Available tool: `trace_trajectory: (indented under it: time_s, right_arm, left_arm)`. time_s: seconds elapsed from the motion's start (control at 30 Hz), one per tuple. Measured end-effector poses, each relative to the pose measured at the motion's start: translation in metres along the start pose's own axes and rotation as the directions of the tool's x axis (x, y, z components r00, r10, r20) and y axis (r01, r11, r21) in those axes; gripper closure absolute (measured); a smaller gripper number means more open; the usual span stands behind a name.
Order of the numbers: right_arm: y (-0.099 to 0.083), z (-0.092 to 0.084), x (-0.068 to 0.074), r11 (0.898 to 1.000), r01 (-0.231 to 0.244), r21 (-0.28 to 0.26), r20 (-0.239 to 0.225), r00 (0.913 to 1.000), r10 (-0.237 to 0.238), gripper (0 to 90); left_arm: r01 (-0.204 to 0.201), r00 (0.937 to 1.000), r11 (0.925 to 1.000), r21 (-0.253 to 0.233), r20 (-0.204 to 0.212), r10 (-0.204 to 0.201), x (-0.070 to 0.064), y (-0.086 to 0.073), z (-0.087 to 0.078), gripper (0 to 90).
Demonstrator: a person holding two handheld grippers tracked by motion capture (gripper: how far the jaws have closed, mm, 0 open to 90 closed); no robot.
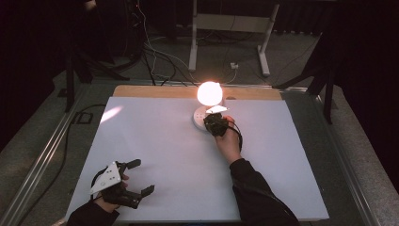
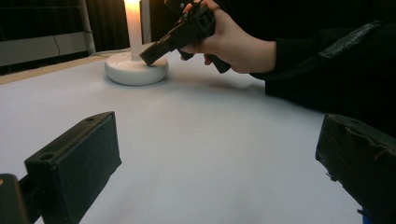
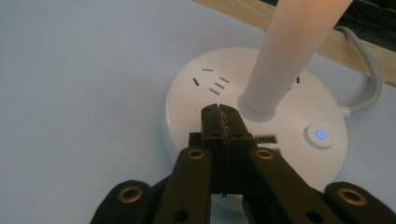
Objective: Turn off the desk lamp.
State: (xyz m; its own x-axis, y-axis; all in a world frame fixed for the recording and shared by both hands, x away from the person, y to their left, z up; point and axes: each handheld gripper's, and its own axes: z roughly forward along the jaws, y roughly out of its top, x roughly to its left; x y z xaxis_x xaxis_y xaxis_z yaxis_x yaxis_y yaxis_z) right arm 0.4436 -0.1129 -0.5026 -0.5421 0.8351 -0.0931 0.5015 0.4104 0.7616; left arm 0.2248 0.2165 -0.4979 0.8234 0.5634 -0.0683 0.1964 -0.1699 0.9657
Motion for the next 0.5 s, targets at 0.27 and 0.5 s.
trace_trajectory:
  time_s: [0.27,0.5]
  right_arm:
    - [0.009,-0.012,-0.003,1.000,-0.010,-0.023,-0.007,0.9999,0.009,90.0]
    - [0.012,-0.015,-0.006,0.999,-0.015,-0.030,-0.009,0.9998,0.015,90.0]
  left_arm:
    - [0.005,1.0000,1.0000,-0.003,-0.001,-0.005,0.001,0.000,0.000,0.5]
    - [0.005,1.0000,1.0000,-0.003,-0.004,-0.005,0.001,0.000,0.000,0.5]
